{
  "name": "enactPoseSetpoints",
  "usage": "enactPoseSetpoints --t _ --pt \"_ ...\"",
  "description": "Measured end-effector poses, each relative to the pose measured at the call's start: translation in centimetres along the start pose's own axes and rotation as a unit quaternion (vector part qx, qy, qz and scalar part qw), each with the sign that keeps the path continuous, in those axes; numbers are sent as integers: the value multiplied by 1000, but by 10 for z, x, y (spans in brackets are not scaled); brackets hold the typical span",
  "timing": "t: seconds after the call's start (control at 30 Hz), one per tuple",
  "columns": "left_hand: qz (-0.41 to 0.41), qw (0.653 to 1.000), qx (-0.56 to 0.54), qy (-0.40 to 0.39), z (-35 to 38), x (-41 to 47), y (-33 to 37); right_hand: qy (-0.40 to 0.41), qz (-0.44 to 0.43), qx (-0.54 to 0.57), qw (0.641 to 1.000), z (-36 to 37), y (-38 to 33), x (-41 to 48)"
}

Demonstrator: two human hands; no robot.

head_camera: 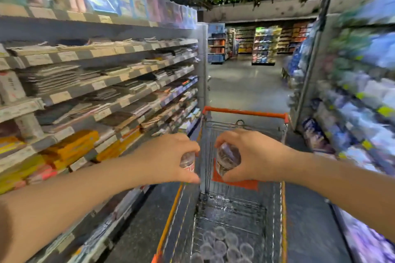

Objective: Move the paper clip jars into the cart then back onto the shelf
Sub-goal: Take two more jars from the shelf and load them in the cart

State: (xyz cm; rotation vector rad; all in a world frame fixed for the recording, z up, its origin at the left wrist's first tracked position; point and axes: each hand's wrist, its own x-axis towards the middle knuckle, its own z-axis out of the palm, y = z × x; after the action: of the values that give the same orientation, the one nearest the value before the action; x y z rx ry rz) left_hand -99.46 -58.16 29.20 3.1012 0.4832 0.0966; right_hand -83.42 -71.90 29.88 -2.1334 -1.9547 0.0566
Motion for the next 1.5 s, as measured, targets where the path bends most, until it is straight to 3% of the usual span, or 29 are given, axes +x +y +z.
enactPoseSetpoints --t 0.47,0.63,0.93,1.17,1.4,1.5 --pt "152 983 -93 -33 108 183 -36 12 230 102 968 98 113 40" --pt "121 977 -148 -91 199 217 -52 -9 326 138 935 185 153 51" --pt "-6 960 -174 -220 391 228 -57 -140 472 188 850 363 200 48" --pt "-115 947 -161 -252 494 239 -59 -161 515 185 821 459 243 56" --pt "-173 947 -107 -249 578 260 -87 -165 529 158 817 541 304 65" --pt "-223 933 -134 -249 613 261 -102 -157 534 155 816 567 321 64"
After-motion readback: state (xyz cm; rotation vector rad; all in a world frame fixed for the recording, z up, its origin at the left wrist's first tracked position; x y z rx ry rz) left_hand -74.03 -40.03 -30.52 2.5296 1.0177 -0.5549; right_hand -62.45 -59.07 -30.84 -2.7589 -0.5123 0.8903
